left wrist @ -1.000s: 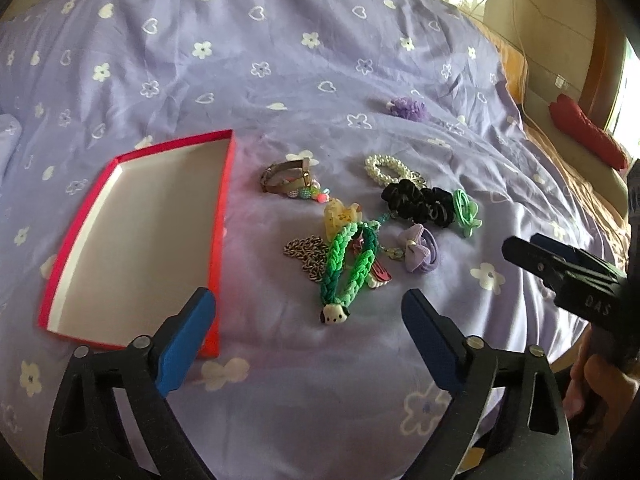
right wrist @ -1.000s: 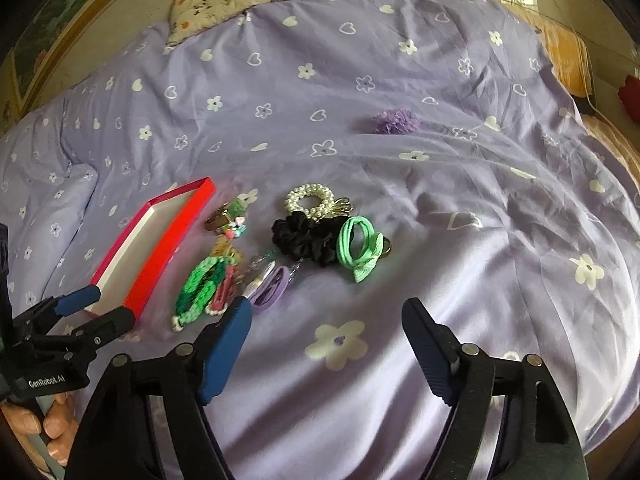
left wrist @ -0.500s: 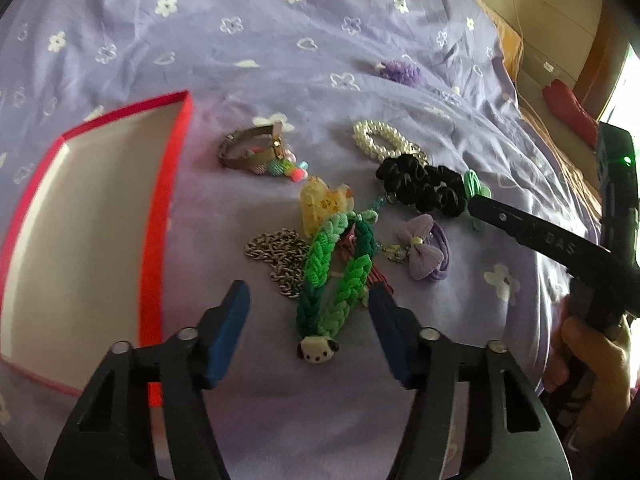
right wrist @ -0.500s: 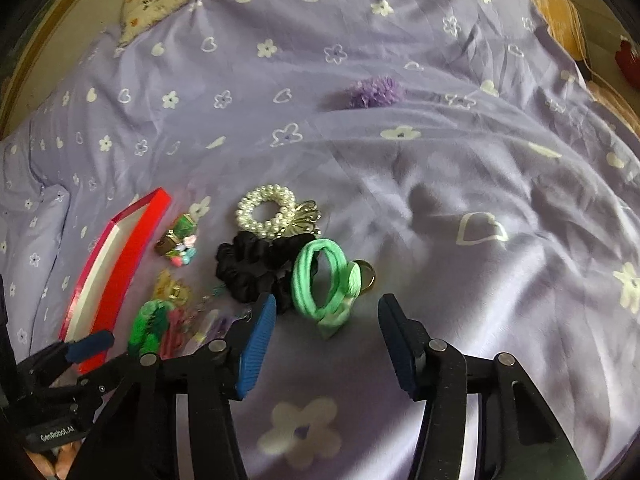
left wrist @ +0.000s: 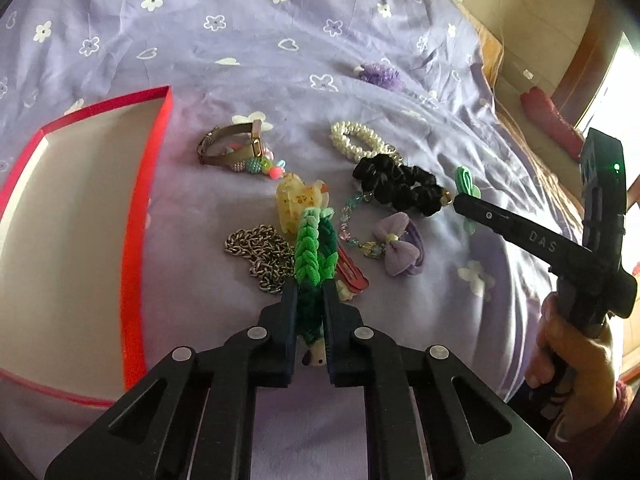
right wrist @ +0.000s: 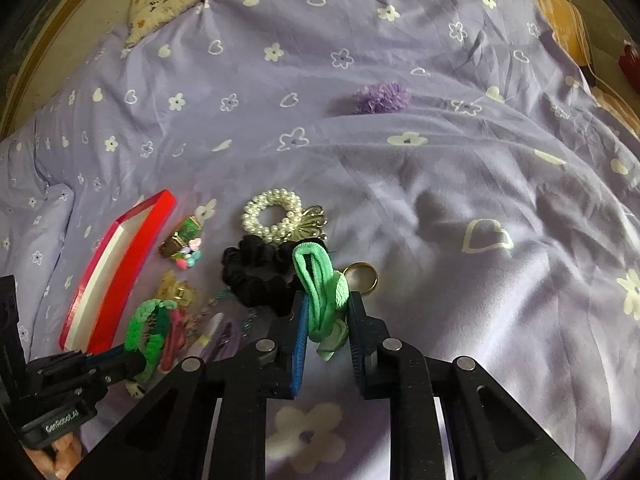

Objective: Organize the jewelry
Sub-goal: 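Grasp the green braided bracelet with left tool while right tool grasps mint hair tie, then carry both items into the red box and open both tools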

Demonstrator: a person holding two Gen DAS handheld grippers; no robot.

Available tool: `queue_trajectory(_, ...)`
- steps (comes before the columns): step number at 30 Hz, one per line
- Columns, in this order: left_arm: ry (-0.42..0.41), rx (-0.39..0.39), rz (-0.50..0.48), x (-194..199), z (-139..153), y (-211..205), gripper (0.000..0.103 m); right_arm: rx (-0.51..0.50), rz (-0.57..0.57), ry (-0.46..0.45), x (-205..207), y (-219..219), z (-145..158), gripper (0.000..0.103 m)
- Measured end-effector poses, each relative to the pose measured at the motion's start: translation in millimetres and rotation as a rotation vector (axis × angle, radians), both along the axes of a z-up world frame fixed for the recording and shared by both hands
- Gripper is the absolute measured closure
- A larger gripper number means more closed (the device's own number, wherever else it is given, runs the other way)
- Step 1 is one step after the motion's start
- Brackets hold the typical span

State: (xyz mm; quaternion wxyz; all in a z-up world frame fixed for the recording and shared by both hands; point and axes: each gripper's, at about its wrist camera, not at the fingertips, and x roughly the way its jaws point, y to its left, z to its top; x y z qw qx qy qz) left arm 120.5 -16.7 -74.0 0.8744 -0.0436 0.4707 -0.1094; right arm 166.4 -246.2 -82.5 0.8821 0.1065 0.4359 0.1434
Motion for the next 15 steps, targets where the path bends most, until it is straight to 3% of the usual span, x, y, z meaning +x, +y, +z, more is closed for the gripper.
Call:
queue_trajectory(9, -0.056, -0.044, 0.050, -22.7, 25.8, 23.6, 0.093, 0.048, 0.100, -0.039, -22.6, 32.9, 29.4, 0.084)
queue_trajectory(15, -0.095, -0.058, 0.116, -39.4, 42.2, 57.9, 0.093, 0.099, 0.215, -0.032, -32.4, 81.1, 37.7, 0.084)
